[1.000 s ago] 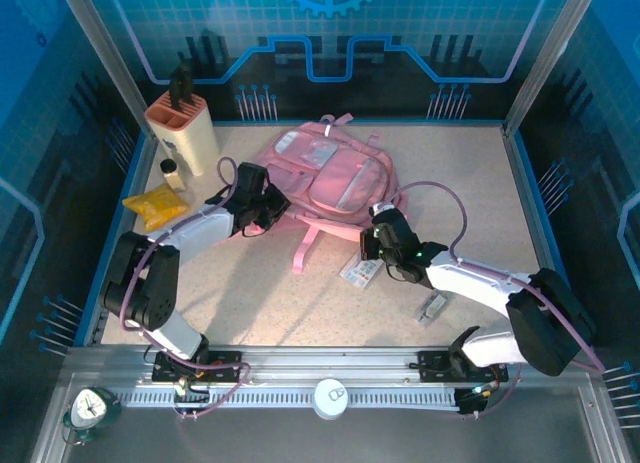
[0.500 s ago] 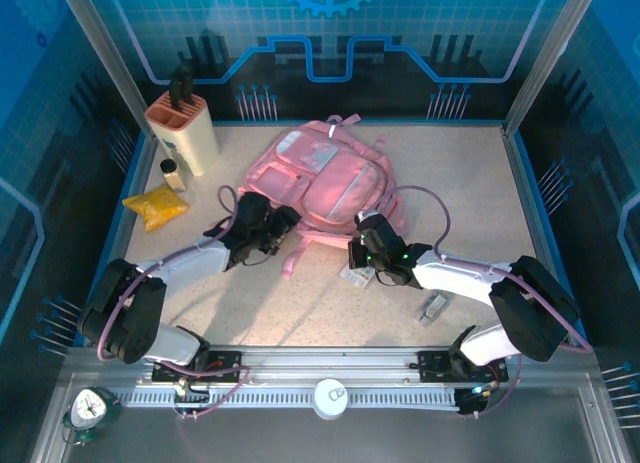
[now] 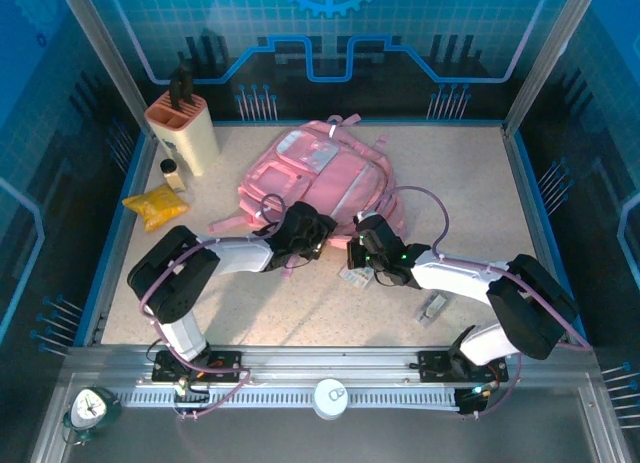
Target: Pack the student bag
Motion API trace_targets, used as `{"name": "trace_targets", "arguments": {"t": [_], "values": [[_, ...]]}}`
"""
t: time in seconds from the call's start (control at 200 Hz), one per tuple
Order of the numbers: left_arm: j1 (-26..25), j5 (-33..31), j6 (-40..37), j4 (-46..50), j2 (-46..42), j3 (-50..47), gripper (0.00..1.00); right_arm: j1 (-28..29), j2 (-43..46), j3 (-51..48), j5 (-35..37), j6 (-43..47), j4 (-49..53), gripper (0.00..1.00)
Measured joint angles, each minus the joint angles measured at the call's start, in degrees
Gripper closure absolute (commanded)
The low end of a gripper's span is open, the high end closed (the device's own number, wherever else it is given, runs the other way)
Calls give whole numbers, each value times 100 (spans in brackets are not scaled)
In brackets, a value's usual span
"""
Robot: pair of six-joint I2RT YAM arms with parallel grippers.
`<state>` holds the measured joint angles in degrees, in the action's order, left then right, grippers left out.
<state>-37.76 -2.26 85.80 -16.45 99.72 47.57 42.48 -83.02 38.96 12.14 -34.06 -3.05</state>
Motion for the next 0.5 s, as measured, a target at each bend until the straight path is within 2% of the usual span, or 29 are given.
{"name": "trace_targets", "arguments": {"t": [0.145,0.21,0.5], "values": [[-2,-162,11,83,52,26,92,26,-61,0,26,2,-4,100],[-2,-192,-26,133,52,63,100,39,-63,0,26,4,-2,100],[90,-184,-262,354,-133,72,100,103,-22,0,109,87,11,100]]}}
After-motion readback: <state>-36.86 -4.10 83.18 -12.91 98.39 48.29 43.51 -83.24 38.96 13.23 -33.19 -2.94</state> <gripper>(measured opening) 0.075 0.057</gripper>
